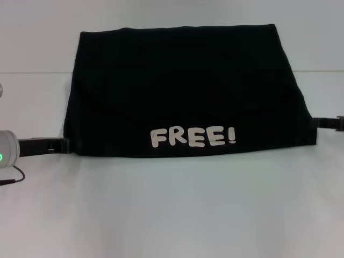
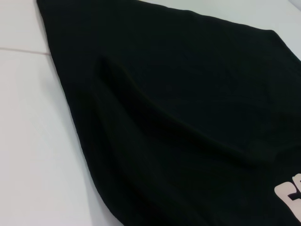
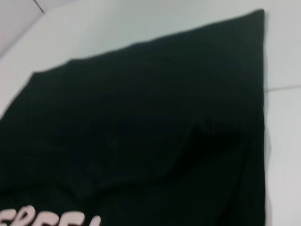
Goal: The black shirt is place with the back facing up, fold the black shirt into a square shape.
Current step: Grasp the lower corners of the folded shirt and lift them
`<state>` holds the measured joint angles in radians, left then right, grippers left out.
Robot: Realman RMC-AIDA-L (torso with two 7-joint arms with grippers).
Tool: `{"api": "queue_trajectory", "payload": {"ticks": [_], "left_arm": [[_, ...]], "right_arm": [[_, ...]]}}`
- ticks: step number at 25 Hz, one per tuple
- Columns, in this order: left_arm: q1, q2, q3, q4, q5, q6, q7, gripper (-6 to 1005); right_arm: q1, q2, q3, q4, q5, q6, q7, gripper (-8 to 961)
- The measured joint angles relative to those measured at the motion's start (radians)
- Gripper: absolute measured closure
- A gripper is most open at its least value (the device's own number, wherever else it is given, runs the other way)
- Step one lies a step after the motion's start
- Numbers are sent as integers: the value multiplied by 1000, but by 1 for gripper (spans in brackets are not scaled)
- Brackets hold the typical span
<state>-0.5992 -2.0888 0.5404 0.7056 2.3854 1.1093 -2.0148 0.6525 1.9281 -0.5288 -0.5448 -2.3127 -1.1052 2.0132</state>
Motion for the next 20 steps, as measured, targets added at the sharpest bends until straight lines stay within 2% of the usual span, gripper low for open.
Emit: {"api": "queue_trajectory", "payload": {"ticks": [5, 11, 17, 20], "left_arm": [[-4, 1, 8, -1, 0, 0, -2, 971], [-8, 4, 10, 0, 2, 1, -2, 971], [-9, 4, 8, 3, 14, 1, -5, 971], [-10, 4, 7, 3, 15, 1, -6, 971]], "right_arm": [[36, 20, -11, 46, -52, 78, -5, 286], [62, 46, -75, 60, -59, 141, -5, 303], [70, 49, -104, 68, -61, 140, 6, 402], [65, 40, -103, 68, -61, 107, 5, 452]]}}
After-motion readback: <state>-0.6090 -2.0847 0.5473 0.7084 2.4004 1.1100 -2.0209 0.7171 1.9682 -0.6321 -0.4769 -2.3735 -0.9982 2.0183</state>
